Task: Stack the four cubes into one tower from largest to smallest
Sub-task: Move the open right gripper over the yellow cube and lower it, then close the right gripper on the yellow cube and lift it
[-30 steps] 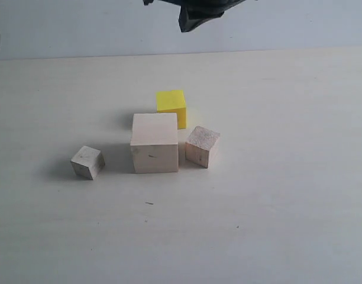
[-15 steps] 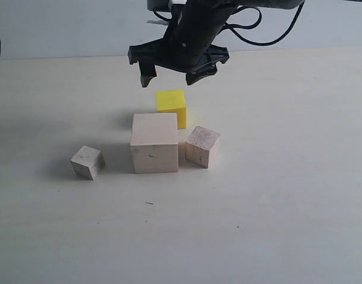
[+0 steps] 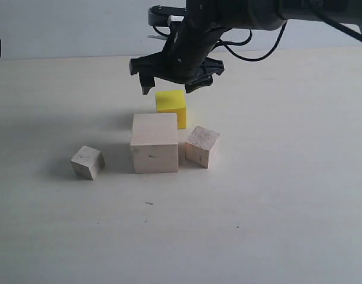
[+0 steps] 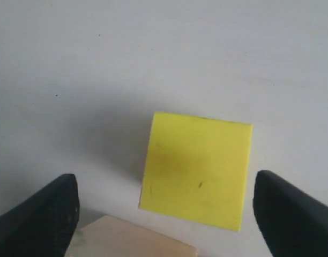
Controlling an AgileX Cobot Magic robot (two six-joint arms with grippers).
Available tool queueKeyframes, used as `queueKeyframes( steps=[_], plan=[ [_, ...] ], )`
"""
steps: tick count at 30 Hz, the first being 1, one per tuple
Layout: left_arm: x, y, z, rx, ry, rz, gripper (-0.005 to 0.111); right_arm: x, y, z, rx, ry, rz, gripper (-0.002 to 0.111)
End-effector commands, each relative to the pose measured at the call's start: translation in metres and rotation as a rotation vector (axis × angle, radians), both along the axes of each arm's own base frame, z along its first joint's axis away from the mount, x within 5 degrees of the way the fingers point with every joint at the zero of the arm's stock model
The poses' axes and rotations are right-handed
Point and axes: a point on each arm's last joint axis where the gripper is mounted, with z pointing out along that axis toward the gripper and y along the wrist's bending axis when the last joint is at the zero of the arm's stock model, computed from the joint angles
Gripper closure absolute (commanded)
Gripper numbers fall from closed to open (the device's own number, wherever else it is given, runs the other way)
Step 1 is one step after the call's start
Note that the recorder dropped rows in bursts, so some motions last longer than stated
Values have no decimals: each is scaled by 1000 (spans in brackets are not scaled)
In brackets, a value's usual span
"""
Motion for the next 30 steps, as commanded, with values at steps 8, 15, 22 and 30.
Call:
queueKeyframes(
  steps=[8,15,22,30],
  plan=[
    [-1,0,2,-13,-10,9,107,19,6,-11,-35,-32,-1,25],
    [-1,0,2,-13,-10,9,107,20,1,-23,-102,-13,-20,25],
    [-1,0,2,-13,-10,9,107,20,3,-35,-100,27,-26,25],
    [-1,0,2,-13,-10,9,107,19,3,-46,-111,55,-29,41]
  ],
)
